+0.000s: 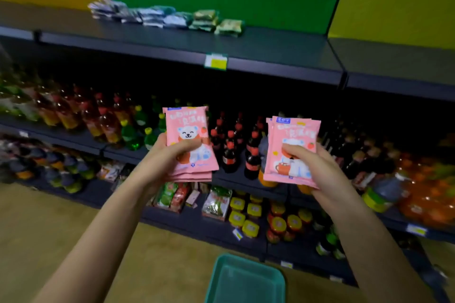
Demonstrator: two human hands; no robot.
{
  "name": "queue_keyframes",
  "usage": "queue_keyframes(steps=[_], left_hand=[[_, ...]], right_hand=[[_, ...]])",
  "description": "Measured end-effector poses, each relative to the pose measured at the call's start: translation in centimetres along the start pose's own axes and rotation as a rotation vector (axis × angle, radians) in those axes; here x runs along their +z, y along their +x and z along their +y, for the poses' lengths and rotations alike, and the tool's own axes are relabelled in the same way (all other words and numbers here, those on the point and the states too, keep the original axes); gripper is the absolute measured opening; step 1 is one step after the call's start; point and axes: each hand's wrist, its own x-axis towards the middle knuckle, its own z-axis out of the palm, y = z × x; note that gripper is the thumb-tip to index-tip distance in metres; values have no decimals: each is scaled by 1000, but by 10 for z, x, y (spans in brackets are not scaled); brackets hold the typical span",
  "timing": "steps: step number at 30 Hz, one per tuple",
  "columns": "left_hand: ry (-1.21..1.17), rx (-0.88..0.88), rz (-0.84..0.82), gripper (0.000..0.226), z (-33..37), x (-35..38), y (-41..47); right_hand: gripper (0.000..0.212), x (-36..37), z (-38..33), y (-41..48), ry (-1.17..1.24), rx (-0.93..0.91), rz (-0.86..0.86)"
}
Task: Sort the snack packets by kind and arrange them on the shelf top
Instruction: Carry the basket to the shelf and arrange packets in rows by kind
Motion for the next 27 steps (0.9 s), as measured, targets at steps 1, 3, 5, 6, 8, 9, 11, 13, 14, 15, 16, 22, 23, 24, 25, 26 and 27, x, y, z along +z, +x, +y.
queue_keyframes(steps=[1, 3, 5, 6, 8, 9, 11, 13, 14, 15, 16, 22, 23, 24, 25, 26, 27], left_hand=[[-6, 3, 1, 84, 5, -8, 1], [-46, -7, 1, 84, 14, -23, 5], [-49, -23, -33, 76, 25, -39, 12], [-27, -28, -50, 71, 33, -48, 16], [18, -15, -85, 76, 51, -69, 30], [34, -6, -109, 82, 62, -78, 38], [61, 20, -181, 80, 86, -95, 57], [68, 59, -234, 48, 113, -101, 72], [65, 82, -250, 28, 126, -101, 81], [61, 93, -260, 16, 138, -101, 89], [67, 99, -279, 12, 149, -99, 99], [77, 69, -370, 7, 194, -65, 165], [64, 58, -381, 8, 199, -56, 176], [52, 55, -395, 8, 204, -47, 189], [38, 56, -411, 7, 209, -38, 200], [28, 61, -427, 5, 214, -28, 212], [16, 60, -443, 2, 219, -19, 223]], right_hand=[[24, 11, -4, 0, 3, 5, 6], [23, 36, -6, 4, 1, 15, 29], [27, 62, -11, 9, -16, 17, 65], [28, 74, -14, 12, -4, 16, 82], [27, 95, -20, 24, 30, -4, 106], [26, 105, -26, 30, 38, -18, 112], [26, 122, -40, 44, 63, -54, 120], [23, 135, -58, 58, 72, -88, 127], [21, 140, -67, 65, 75, -100, 131], [18, 143, -76, 73, 74, -109, 130], [16, 145, -85, 81, 73, -114, 134], [13, 131, -127, 135, 21, -117, 208], [13, 127, -132, 146, 6, -118, 217], [12, 124, -137, 156, -7, -120, 227], [11, 120, -142, 167, -20, -124, 238], [9, 116, -147, 178, -27, -125, 248], [7, 110, -152, 191, -36, -126, 254]])
